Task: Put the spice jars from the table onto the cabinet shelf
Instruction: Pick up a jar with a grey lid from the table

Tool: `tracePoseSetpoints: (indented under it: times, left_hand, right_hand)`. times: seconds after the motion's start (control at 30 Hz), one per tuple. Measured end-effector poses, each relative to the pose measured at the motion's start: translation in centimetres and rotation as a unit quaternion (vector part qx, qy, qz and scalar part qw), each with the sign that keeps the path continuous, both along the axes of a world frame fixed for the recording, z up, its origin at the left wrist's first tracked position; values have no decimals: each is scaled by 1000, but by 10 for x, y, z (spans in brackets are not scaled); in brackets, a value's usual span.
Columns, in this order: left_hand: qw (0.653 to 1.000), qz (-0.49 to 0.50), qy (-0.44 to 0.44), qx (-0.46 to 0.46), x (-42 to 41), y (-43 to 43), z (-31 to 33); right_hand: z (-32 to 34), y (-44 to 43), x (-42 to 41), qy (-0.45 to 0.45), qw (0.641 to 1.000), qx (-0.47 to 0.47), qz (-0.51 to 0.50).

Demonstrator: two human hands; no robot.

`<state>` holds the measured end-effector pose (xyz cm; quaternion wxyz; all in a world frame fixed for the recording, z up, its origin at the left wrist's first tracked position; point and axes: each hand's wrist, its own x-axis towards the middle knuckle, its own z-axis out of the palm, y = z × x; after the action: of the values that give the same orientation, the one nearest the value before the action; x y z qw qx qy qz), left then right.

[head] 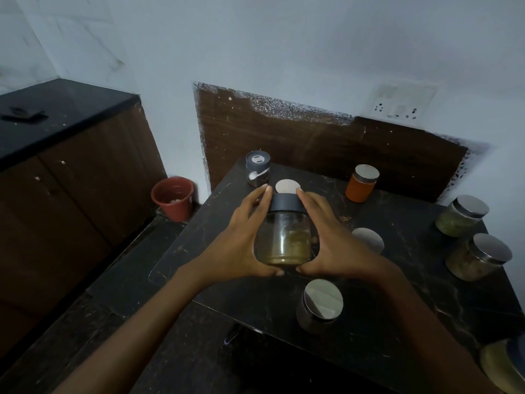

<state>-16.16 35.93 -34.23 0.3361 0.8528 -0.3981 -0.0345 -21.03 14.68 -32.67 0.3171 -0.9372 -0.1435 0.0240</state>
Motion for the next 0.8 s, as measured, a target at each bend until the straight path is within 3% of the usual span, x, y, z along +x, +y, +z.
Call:
tracePoseSetpoints:
  times: [0.3, 0.43, 0.6, 0.8]
  left_hand:
    - [997, 25, 38, -57, 4, 1, 1]
    - [997, 9, 64, -48, 8, 0, -3]
    - [1000, 6, 21, -17, 12, -5, -2]
    - [997, 21, 28, -65, 14, -2, 1]
  right_hand:
    - [2, -13, 5, 57, 998, 19, -4]
    - [4, -10, 7, 41, 999, 13, -14]
    - [3, -2, 9, 4, 1000, 22, -16]
    - [4, -8, 12, 35, 999, 27, -3]
